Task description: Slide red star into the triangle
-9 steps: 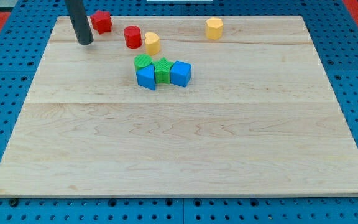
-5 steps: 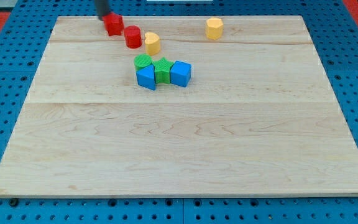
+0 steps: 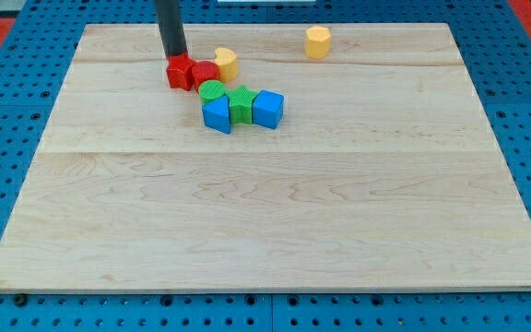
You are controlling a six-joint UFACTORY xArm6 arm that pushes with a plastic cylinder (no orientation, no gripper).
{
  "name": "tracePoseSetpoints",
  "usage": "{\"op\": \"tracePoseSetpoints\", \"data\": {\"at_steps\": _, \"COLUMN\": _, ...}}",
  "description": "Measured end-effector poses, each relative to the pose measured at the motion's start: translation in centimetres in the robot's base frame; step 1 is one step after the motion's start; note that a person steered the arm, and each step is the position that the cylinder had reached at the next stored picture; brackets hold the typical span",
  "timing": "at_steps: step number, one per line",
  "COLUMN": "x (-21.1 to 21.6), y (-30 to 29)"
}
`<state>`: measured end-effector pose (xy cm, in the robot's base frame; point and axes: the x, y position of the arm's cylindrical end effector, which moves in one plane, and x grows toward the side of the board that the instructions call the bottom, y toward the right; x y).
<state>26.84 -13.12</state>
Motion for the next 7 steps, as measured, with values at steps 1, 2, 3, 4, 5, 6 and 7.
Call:
{"op": "tracePoseSetpoints", "data": {"at_steps": 1, "x": 0.3, "y": 0.1}}
{"op": "tracePoseSetpoints", "data": {"at_steps": 2, "x": 4.2, "y": 0.2}}
{"op": "tracePoseSetpoints", "data": {"at_steps": 3, "x": 7.9, "y": 1.2}}
{"op": "tracePoseSetpoints", "data": {"at_steps": 4, "x": 10.1, "y": 3.2}}
{"op": "tracePoseSetpoints", "data": {"at_steps": 5, "x": 12.5, "y": 6.0}}
{"op": "tracePoseSetpoints", "data": {"at_steps": 6, "x": 15.5, "y": 8.2}}
{"op": "tracePoseSetpoints", "data": {"at_steps": 7, "x": 18.2, "y": 8.8}}
